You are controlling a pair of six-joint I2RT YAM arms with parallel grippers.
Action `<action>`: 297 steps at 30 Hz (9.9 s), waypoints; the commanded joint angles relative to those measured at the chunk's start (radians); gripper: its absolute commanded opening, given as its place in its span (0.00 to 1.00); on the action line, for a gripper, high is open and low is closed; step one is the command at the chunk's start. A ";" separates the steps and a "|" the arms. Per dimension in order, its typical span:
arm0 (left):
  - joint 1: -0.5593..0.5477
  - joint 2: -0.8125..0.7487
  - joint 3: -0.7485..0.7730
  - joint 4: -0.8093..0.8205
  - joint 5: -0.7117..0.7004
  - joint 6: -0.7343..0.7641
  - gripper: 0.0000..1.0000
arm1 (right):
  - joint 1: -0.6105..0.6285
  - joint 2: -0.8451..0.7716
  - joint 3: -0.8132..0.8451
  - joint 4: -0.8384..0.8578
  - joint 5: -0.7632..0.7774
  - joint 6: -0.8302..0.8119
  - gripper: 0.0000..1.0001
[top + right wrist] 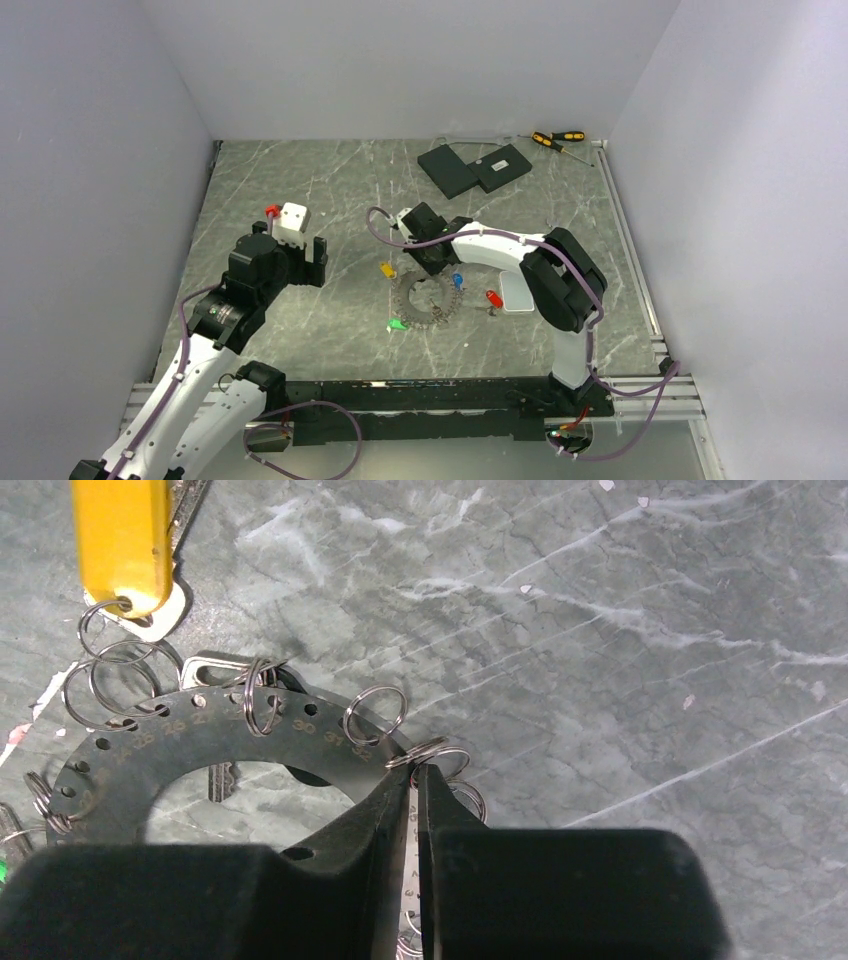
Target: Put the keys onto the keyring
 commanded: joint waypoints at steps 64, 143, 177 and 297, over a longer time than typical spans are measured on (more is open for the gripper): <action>0.005 -0.041 0.035 0.013 0.029 -0.007 0.89 | -0.023 -0.123 -0.079 0.092 -0.077 0.073 0.40; 0.005 -0.032 0.033 0.017 0.031 -0.007 0.90 | -0.086 -0.024 -0.094 0.232 -0.225 0.048 0.05; 0.005 -0.076 0.022 0.043 0.138 0.006 0.90 | -0.190 -0.325 -0.330 0.527 -0.599 0.185 0.00; -0.082 -0.339 -0.172 0.264 -0.106 0.306 0.70 | 0.309 0.021 0.058 0.266 -0.218 0.138 0.51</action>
